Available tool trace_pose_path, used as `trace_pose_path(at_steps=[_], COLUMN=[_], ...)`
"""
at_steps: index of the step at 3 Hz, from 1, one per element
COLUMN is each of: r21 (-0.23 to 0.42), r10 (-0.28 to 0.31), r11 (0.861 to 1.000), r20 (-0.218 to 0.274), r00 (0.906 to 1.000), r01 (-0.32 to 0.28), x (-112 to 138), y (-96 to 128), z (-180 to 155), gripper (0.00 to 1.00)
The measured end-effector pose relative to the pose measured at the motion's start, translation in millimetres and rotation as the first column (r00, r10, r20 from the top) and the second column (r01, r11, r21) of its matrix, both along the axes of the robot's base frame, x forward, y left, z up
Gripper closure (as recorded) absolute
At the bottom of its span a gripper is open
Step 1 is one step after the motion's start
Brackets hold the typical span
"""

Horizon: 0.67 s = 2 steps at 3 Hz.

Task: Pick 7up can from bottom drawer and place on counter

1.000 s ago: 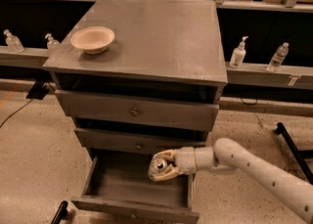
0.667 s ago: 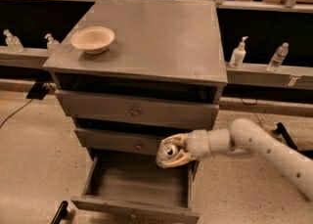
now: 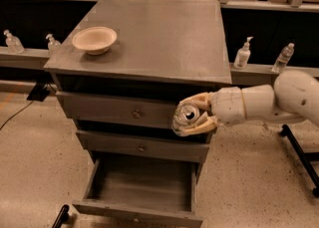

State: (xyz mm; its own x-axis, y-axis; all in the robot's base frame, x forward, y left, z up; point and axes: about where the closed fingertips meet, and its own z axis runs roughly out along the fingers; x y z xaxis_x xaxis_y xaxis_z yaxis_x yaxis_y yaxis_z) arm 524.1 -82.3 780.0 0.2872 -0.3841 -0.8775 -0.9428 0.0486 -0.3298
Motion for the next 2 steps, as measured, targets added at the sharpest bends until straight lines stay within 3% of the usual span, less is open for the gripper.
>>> trace_pose_path(at_steps=[1,2], r21=[-0.045,-0.129], r10=[-0.079,-0.264], r11=[0.996,0.959], r20=[-0.008,-0.081], r00=[0.9968,0.9611], r01=[0.079,0.253], x=[12.7,65.0], y=[-2.2,-3.5], z=[56.8,38.0], gripper=[1.0,1.0])
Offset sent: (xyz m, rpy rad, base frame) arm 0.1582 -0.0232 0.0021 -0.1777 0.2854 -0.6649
